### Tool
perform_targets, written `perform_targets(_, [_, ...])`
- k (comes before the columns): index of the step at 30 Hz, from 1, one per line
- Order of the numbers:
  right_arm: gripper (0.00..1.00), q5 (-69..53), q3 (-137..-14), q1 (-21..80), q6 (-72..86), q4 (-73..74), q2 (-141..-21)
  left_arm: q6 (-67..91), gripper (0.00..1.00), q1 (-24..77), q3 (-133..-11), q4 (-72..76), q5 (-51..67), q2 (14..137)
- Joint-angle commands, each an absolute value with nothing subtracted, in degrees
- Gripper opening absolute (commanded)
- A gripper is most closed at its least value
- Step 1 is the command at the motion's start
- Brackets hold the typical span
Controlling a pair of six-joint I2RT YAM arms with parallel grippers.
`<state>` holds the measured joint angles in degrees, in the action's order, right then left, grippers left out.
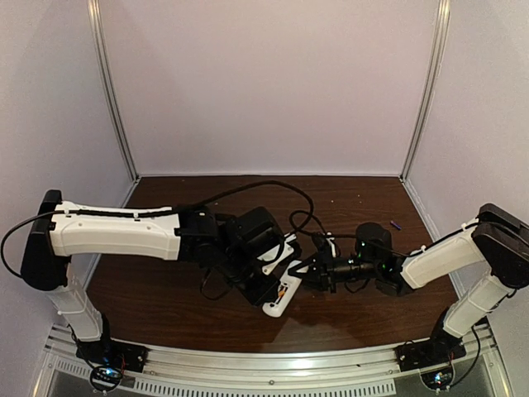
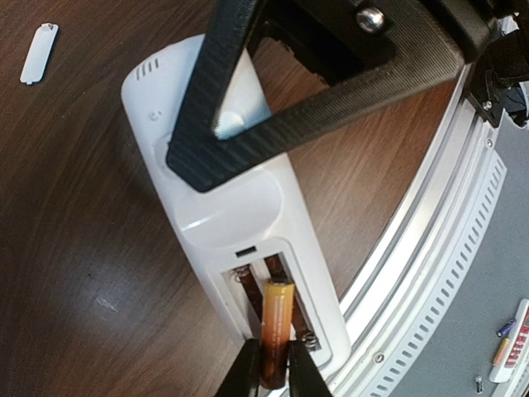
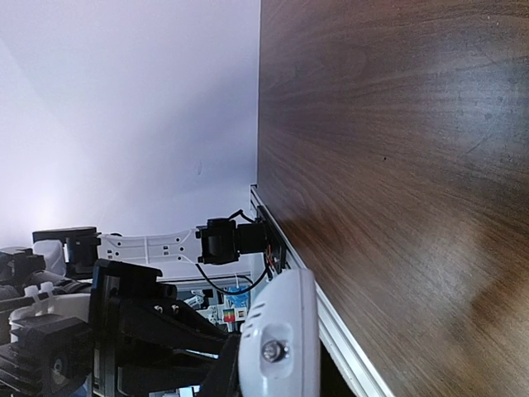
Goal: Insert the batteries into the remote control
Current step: Adjust the battery in the battery compartment.
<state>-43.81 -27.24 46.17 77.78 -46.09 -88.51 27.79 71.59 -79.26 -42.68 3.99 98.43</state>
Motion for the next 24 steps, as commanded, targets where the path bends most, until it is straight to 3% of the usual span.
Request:
perform_targets(1, [0.0,-42.62,-26.7,45.44,77.84,-49.27,-88.41,28.0,0.13,71.98,-81.66,-44.45,4.61,99.98])
perform_targets(15, [0.0,-40.23,-26.1,45.09,78.97,-50.84,-88.87,38.22,0.02,72.57,-88.03,-50.05,4.62,105.15])
perform_targets(24, [0.0,-38.07,-25.21,45.09,79.06,-50.04,-87.99,44.53,0.0,72.51,-88.54,-51.94,3.3,105.91])
